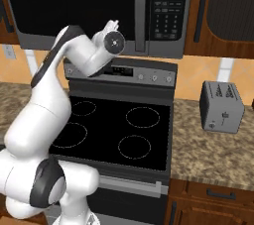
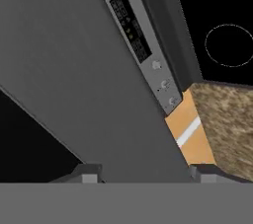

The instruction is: Open the microwave, place the bowl with waffle inside the microwave, then close the microwave door and turn it on.

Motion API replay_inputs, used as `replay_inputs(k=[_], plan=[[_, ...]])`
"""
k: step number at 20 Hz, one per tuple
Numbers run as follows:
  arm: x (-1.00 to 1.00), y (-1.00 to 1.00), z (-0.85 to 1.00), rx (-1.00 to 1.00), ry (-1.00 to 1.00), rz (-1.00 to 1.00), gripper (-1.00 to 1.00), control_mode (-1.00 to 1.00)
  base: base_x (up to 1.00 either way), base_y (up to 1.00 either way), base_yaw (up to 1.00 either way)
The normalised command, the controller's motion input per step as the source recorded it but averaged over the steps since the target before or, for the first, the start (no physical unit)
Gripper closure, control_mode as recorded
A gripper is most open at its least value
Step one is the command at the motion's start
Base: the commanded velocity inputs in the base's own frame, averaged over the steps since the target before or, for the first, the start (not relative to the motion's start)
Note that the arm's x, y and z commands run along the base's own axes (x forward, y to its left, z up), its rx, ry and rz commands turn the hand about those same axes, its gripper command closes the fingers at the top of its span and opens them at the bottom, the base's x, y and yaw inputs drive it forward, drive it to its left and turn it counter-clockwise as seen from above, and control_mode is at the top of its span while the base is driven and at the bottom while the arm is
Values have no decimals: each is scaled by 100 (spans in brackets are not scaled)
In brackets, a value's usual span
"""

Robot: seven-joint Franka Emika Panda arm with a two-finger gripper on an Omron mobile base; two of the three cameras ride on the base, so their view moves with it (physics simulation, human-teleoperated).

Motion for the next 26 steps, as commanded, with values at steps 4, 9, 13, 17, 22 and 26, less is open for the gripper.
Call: replay_inputs(k=[4,9,13,17,22,26], plan=[[-92,-34,0,16,-46,31,-100,-100,0,0,0],[-79,-81,10,8,-39,15,-100,-100,0,0,0],[-43,-100,1,0,-19,2,-100,-100,0,0,0],[-4,-98,-6,0,-3,0,-100,-100,0,0,0],[27,-75,-4,-1,8,1,-100,-100,0,0,0],[30,-34,3,0,1,1,-100,-100,0,0,0]])
